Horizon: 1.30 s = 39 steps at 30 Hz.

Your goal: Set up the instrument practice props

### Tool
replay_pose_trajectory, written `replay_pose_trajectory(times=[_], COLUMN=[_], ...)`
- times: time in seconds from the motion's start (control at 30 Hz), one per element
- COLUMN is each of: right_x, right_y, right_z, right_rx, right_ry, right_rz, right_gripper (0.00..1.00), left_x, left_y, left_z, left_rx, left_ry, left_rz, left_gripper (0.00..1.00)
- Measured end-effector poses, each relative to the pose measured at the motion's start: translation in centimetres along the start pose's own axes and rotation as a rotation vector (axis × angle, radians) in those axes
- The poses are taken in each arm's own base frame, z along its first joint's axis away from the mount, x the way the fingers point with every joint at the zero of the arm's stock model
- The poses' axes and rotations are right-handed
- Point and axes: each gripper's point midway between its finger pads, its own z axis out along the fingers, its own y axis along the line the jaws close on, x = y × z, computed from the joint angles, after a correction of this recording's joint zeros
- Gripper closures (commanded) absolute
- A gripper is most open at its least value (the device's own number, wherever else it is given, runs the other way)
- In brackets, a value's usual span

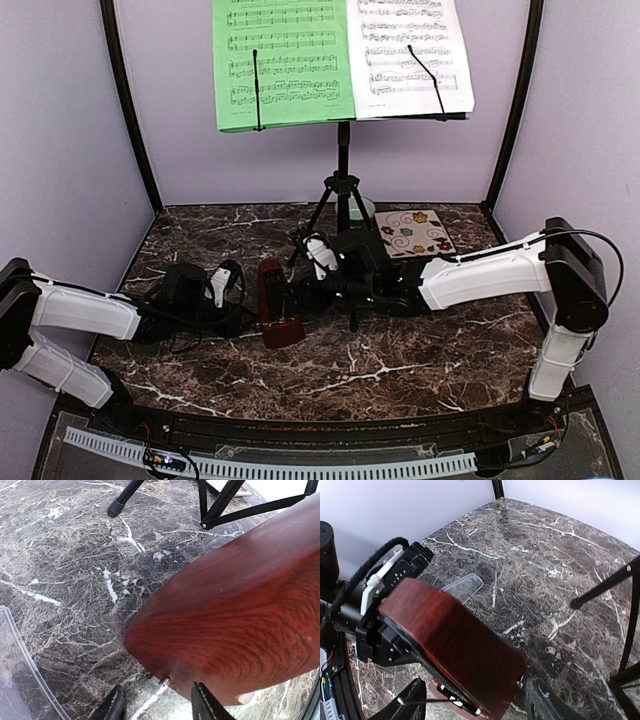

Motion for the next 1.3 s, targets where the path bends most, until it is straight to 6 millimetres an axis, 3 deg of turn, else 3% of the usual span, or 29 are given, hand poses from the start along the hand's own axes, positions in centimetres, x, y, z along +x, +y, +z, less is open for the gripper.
replay_pose_trajectory(times=[0.23, 0.43, 0.7, 0.93, 1.1, 1.3], right_x=[0.8, -0.6, -1.7, -1.4, -1.6, -2.9], right_y=[-0.2, 0.1, 0.3, 0.0, -0.3, -0.6], right_z=[-0.4, -1.6, -3.1, -4.3, -5.4, -6.6], right_rx=[0.002, 0.000, -0.008, 0.003, 0.019, 0.036], right_ry=[0.015, -0.021, -0.054, -0.058, -0.074, -0.113], right_rz=[0.002, 0.001, 0.001, -0.002, -0.009, -0.008], right_gripper=[0.24, 0.24, 0.23, 0.18, 0.13, 0.12], left_x=[0.0, 0.0, -2.1, -3.0, -4.2, -4.9], left_y=[0.1, 0.1, -0.6, -2.5, -5.0, -6.7], left_z=[0.0, 0.0, -2.1, -5.5, -7.8, -7.8], left_rx=[-0.003, -0.008, 0.012, 0.080, 0.105, 0.043], left_ry=[-0.001, -0.002, -0.103, -0.250, -0.358, -0.375], left_rz=[0.000, 0.000, 0.010, 0.056, 0.121, 0.152], left_gripper=[0.54, 0.51, 0.35, 0.17, 0.13, 0.08])
